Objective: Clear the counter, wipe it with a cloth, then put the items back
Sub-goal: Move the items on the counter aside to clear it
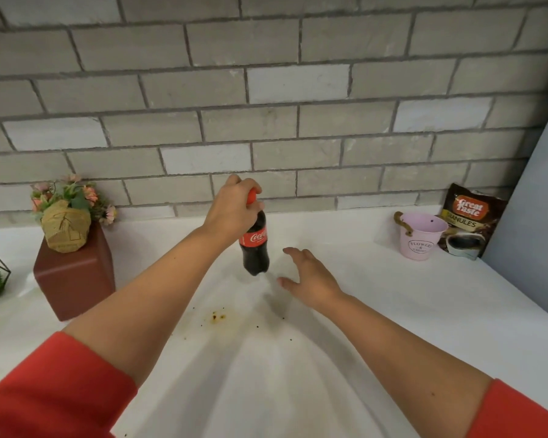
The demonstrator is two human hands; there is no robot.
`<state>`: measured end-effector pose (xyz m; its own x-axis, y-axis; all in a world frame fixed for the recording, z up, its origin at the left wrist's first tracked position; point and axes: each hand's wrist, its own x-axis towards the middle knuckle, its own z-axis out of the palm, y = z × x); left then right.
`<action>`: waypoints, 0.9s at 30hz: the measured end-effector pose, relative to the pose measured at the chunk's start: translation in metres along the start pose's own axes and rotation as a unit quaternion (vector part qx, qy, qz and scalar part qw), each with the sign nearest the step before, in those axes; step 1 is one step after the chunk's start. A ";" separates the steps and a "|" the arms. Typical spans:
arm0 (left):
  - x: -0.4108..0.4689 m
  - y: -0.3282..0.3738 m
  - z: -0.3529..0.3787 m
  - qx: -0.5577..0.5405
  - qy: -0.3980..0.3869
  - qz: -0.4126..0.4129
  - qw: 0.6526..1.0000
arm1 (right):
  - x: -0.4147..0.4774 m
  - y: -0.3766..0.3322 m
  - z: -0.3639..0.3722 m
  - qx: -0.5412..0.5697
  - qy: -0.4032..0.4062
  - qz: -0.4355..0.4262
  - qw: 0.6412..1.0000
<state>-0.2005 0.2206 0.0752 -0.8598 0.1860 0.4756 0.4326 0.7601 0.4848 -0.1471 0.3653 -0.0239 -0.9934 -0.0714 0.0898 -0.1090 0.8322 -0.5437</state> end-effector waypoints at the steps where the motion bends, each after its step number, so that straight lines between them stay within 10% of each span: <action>1: -0.001 0.013 0.005 -0.006 -0.006 0.012 1.000 | -0.002 0.004 -0.005 0.019 0.013 0.012 1.000; 27: -0.023 0.268 0.204 -0.318 -0.159 -0.033 0.934 | -0.083 0.241 -0.156 0.154 0.213 0.151 0.953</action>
<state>-0.1202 0.5467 0.0441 -0.8841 0.4034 0.2361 0.3622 0.2720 0.8915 -0.0850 0.6576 -0.0324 -0.8836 0.4300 0.1854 0.1085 0.5732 -0.8122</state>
